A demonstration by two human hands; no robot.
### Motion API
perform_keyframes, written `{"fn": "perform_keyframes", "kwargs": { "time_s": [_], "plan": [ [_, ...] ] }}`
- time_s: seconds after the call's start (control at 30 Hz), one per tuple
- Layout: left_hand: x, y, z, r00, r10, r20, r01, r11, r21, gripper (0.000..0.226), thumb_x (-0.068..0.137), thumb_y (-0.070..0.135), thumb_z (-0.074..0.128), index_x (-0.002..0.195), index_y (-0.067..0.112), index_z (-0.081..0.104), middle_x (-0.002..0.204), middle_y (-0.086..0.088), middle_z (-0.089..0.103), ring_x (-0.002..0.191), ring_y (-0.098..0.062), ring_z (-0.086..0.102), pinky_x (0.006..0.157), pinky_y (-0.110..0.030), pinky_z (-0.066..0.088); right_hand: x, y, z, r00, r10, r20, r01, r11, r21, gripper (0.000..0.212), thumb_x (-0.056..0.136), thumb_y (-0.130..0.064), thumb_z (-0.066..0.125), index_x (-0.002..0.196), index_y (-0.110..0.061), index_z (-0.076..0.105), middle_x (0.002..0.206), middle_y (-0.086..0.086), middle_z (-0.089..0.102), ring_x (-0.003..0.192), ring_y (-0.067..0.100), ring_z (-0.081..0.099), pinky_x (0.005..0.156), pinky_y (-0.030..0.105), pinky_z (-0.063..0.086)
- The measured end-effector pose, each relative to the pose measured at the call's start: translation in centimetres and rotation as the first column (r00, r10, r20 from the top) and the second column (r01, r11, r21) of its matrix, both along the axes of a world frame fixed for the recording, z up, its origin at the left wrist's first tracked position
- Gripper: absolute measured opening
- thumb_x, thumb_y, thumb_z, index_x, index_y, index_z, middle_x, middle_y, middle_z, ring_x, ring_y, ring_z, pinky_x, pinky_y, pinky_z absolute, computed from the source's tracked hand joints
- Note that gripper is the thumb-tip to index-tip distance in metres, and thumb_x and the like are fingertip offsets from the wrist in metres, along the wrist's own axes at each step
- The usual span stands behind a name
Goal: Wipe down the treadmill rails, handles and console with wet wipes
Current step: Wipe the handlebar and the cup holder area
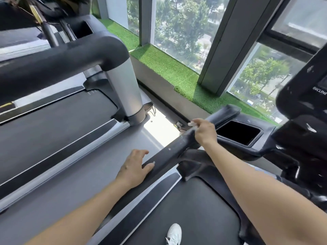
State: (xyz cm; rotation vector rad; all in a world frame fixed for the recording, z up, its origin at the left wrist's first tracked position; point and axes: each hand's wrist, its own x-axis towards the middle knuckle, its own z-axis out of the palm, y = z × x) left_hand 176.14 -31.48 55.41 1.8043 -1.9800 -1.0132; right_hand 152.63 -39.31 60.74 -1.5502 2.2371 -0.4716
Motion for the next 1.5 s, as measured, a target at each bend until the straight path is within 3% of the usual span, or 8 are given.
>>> {"fn": "perform_keyframes", "kwargs": {
  "time_s": [0.17,0.3,0.47,0.77,0.93,1.17,1.37,1.5],
  "plan": [
    [-1.6,-0.3,0.7,0.999,-0.041,0.007,0.041,0.999,-0.029,0.049,0.094,0.037,0.053,0.138,0.018,0.04,0.138,0.0,0.039,0.127,-0.016,0.041,0.105,-0.031,0.036,-1.1,-0.1,-0.7,0.992,0.01,-0.127,-0.002,0.998,0.063,0.048,0.09,0.001,0.037,0.128,-0.019,0.058,0.127,0.015,0.059,0.12,0.031,0.049,0.099,0.035,0.038],
    [-2.0,-0.6,0.9,0.999,-0.044,0.017,0.044,0.999,-0.025,0.05,0.094,0.037,0.053,0.139,0.019,0.039,0.138,-0.001,0.039,0.126,-0.017,0.042,0.104,-0.031,0.036,1.2,1.9,-1.3,0.975,0.167,-0.144,-0.155,0.983,0.094,0.047,0.088,0.006,0.034,0.112,-0.019,0.065,0.114,0.014,0.063,0.105,0.03,0.056,0.082,0.032,0.043],
    [-1.5,-0.4,1.2,0.999,-0.038,0.037,0.039,0.999,-0.03,0.05,0.094,0.037,0.054,0.138,0.02,0.04,0.139,-0.001,0.04,0.128,-0.016,0.041,0.106,-0.032,0.035,4.3,4.2,-1.3,0.912,0.405,-0.072,-0.391,0.908,0.153,0.051,0.087,0.007,0.043,0.125,-0.022,0.061,0.13,0.004,0.058,0.115,0.024,0.055,0.095,0.031,0.044],
    [0.6,1.2,1.0,0.973,-0.156,0.169,0.137,0.984,0.117,0.069,0.086,0.044,0.064,0.144,0.026,0.03,0.137,0.004,0.036,0.126,-0.016,0.038,0.104,-0.034,0.037,3.8,5.3,-1.6,0.927,0.283,-0.246,-0.295,0.955,-0.016,0.034,0.093,0.0,0.039,0.113,-0.008,0.065,0.115,0.004,0.053,0.108,0.022,0.045,0.082,0.032,0.043],
    [0.3,1.3,1.2,0.978,-0.138,0.156,0.12,0.985,0.12,0.057,0.084,0.04,0.066,0.136,0.031,0.045,0.12,0.004,0.046,0.11,-0.018,0.049,0.094,-0.036,0.044,7.6,6.4,-2.0,0.768,0.582,-0.267,-0.59,0.805,0.06,0.025,0.094,-0.007,0.047,0.109,-0.006,0.067,0.107,0.005,0.052,0.106,0.022,0.047,0.08,0.034,0.045],
    [-0.3,1.7,1.0,0.983,-0.079,0.167,0.06,0.991,0.116,0.062,0.087,0.038,0.065,0.142,0.029,0.038,0.119,0.006,0.044,0.11,-0.017,0.047,0.091,-0.033,0.042,3.6,3.3,-0.9,0.903,0.268,-0.337,-0.287,0.958,-0.007,0.033,0.093,0.004,0.04,0.114,-0.004,0.065,0.112,0.009,0.055,0.109,0.025,0.05,0.086,0.035,0.046],
    [-0.2,1.5,1.0,0.982,-0.075,0.175,0.057,0.993,0.106,0.062,0.086,0.04,0.066,0.141,0.03,0.04,0.121,0.006,0.045,0.111,-0.018,0.048,0.091,-0.032,0.042,8.1,6.5,-1.4,0.767,0.581,-0.271,-0.585,0.808,0.075,0.027,0.094,-0.005,0.048,0.114,-0.006,0.066,0.111,0.009,0.056,0.106,0.026,0.05,0.085,0.036,0.046],
    [-0.1,1.5,0.8,0.988,-0.05,0.147,0.033,0.993,0.115,0.066,0.086,0.039,0.066,0.144,0.029,0.037,0.12,0.008,0.044,0.111,-0.016,0.046,0.091,-0.029,0.04,4.4,3.6,-0.7,0.837,0.422,-0.348,-0.419,0.904,0.088,0.03,0.092,0.003,0.044,0.111,-0.005,0.066,0.11,0.009,0.056,0.106,0.026,0.053,0.085,0.035,0.046]
  ]
}}
